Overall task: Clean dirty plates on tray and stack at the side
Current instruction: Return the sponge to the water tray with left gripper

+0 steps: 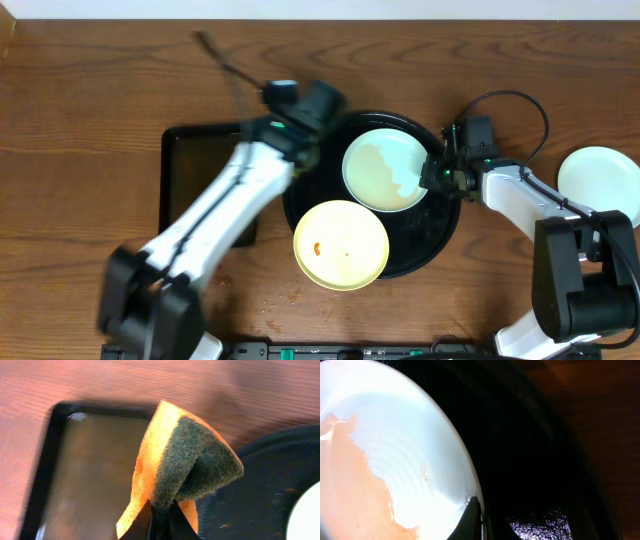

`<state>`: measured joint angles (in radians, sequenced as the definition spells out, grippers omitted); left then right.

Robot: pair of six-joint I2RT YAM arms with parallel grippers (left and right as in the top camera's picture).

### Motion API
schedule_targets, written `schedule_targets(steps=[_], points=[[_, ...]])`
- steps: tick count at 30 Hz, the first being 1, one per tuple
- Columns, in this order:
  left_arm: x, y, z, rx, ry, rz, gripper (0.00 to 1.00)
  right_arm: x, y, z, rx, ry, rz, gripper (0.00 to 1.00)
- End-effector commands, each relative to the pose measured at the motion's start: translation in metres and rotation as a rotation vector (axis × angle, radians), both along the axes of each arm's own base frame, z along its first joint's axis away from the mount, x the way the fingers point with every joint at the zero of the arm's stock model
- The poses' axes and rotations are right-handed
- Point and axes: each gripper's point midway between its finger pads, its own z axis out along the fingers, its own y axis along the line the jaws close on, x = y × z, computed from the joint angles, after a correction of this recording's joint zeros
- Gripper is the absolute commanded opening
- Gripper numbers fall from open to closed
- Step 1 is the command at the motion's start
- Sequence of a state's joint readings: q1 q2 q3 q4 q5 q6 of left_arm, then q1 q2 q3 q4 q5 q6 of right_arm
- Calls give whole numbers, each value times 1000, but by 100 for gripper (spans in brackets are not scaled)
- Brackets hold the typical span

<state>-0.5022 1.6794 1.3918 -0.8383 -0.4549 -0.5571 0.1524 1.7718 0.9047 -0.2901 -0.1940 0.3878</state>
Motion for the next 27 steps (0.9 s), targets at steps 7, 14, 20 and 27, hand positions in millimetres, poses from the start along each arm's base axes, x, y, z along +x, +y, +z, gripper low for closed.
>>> schedule_targets(steps=[7,14,20,27], points=[[-46,106,-24,-222,262,260,8,-16,0,-21,-61,32,147,1],[-67,135,-79,-336,342,289,12,-13,8,-18,-28,8,193,1],[-65,139,-87,-337,338,234,17,-13,8,-18,-28,8,193,1],[-53,106,-73,-518,313,157,47,-12,10,-17,-29,-8,222,1]])
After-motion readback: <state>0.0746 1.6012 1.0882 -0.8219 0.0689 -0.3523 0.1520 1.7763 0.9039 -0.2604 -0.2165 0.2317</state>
